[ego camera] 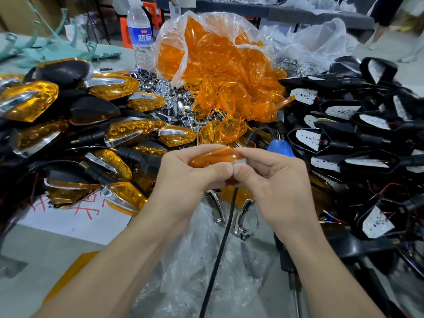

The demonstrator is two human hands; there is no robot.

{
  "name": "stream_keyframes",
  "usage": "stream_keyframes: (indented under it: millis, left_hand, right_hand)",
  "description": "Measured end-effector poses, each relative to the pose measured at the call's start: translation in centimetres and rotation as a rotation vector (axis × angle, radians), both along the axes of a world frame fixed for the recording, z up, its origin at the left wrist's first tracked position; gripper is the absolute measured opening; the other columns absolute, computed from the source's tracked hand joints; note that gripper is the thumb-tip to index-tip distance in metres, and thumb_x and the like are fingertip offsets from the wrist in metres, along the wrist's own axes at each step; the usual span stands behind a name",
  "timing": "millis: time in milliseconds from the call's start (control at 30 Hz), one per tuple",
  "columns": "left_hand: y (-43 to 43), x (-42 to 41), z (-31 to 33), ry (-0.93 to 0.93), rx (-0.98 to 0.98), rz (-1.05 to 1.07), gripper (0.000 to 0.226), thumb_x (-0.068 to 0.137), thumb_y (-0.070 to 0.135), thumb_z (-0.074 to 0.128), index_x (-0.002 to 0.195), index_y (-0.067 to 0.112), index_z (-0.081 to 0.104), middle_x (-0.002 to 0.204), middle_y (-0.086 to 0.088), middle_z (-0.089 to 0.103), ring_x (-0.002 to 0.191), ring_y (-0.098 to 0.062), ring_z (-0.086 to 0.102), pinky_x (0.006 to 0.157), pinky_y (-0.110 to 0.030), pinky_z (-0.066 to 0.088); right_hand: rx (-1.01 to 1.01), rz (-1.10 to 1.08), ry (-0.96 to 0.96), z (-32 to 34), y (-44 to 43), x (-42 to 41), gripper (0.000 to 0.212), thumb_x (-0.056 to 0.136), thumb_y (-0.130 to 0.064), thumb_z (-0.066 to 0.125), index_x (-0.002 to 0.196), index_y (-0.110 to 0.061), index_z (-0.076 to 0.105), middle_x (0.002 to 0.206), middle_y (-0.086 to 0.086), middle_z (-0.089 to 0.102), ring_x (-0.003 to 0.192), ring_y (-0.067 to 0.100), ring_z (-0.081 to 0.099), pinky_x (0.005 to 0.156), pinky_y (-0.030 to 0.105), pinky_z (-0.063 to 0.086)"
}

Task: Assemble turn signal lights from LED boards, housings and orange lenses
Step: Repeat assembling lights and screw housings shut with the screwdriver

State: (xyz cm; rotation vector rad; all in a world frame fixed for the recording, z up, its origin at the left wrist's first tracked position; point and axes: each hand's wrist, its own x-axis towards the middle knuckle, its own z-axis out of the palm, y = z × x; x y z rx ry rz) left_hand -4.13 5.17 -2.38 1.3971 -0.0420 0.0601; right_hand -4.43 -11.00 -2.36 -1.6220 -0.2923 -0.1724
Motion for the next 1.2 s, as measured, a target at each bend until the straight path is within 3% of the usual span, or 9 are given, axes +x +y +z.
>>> stream_keyframes:
  millis: [167,300,400,533,600,733,833,967,1200]
  left_hand:
    - [-0.4,0.0,0.2,0.031,-0.053,-0.077,0.026,0.090,0.024,0.069,0.112,0.030,0.082,0.115,-0.002,0.079,0.107,-0.020,0.075,0.085,-0.030,0.062]
    - [0.0,-0.2,0.5,0.038,-0.078,0.017,0.028,0.102,0.009,0.060,0.098,0.023,0.084,0.103,-0.008,0.081,0.094,-0.022,0.078,0.074,-0.026,0.061]
    - [0.1,-0.2,0.4,0.050,-0.034,0.079,0.031,0.100,0.005,0.060,0.093,0.023,0.085,0.096,-0.008,0.081,0.087,-0.024,0.078,0.070,-0.028,0.061]
    - [-0.2,-0.5,-0.4,-0.137,0.494,0.124,0.028,0.098,0.015,0.067,0.107,0.037,0.082,0.099,0.020,0.079,0.100,-0.003,0.073,0.088,-0.029,0.062]
    - [-0.3,-0.5,-0.4,-0.147,0.599,0.140,0.026,0.098,0.025,0.068,0.118,0.038,0.077,0.108,0.025,0.076,0.107,0.006,0.069,0.094,-0.026,0.059]
    - [0.8,0.0,0.4,-0.007,0.142,-0.062,0.032,0.089,0.035,0.070,0.120,0.031,0.077,0.103,-0.001,0.081,0.091,-0.014,0.078,0.071,-0.025,0.062]
    - [1.0,0.1,0.2,-0.143,0.243,0.042,0.018,0.095,0.019,0.072,0.099,0.031,0.084,0.082,-0.004,0.080,0.071,-0.018,0.077,0.059,-0.023,0.061]
    - [0.4,0.1,-0.2,-0.265,0.406,0.171,0.029,0.097,0.012,0.072,0.099,0.041,0.078,0.070,0.009,0.077,0.054,-0.014,0.073,0.052,-0.023,0.060]
    - [0.7,1.1,-0.4,-0.075,0.216,0.222,0.024,0.096,0.007,0.070,0.100,0.029,0.080,0.053,-0.011,0.067,0.035,-0.020,0.057,0.036,-0.023,0.045]
  right_hand:
    - [-0.150,-0.167,-0.076,0.3,-0.4,-0.6,0.035,0.086,-0.001,0.080,0.106,-0.030,0.080,0.091,-0.018,0.080,0.088,0.003,0.077,0.082,0.027,0.063]
    - [-0.275,-0.273,-0.269,0.6,0.6,-1.6,0.029,0.079,-0.006,0.088,0.097,-0.028,0.082,0.087,-0.020,0.076,0.078,-0.001,0.073,0.072,0.009,0.054]
    - [-0.350,-0.261,-0.165,0.7,0.8,-1.6,0.024,0.067,-0.022,0.095,0.079,-0.027,0.074,0.070,-0.014,0.071,0.064,0.006,0.066,0.056,0.014,0.050]
    - [-0.807,-0.302,-0.185,0.3,1.3,-1.5,0.038,0.074,-0.033,0.087,0.066,-0.025,0.050,0.061,-0.009,0.056,0.062,0.012,0.049,0.063,0.027,0.038]
    - [-0.918,-0.389,-0.349,0.3,2.0,-1.8,0.027,0.079,-0.026,0.080,0.067,-0.028,0.056,0.065,-0.010,0.059,0.069,0.014,0.049,0.074,0.032,0.032]
    - [-0.733,-0.308,-0.288,0.2,1.3,-1.4,0.017,0.089,-0.025,0.071,0.074,-0.029,0.063,0.066,-0.013,0.059,0.073,0.012,0.046,0.070,0.032,0.035]
    - [-0.627,-0.166,-0.093,-0.3,1.1,-1.3,0.039,0.099,-0.029,0.065,0.070,-0.045,0.045,0.061,-0.015,0.052,0.060,0.012,0.048,0.053,0.025,0.034]
    - [-0.668,-0.177,-0.042,-1.1,1.6,-1.3,0.033,0.104,-0.036,0.055,0.074,-0.028,0.044,0.056,-0.004,0.048,0.053,0.016,0.045,0.049,0.039,0.037]
    - [-0.608,-0.227,-0.089,-0.8,2.4,-1.5,0.042,0.106,-0.043,0.046,0.070,-0.022,0.040,0.053,-0.005,0.041,0.052,0.016,0.040,0.049,0.032,0.032]
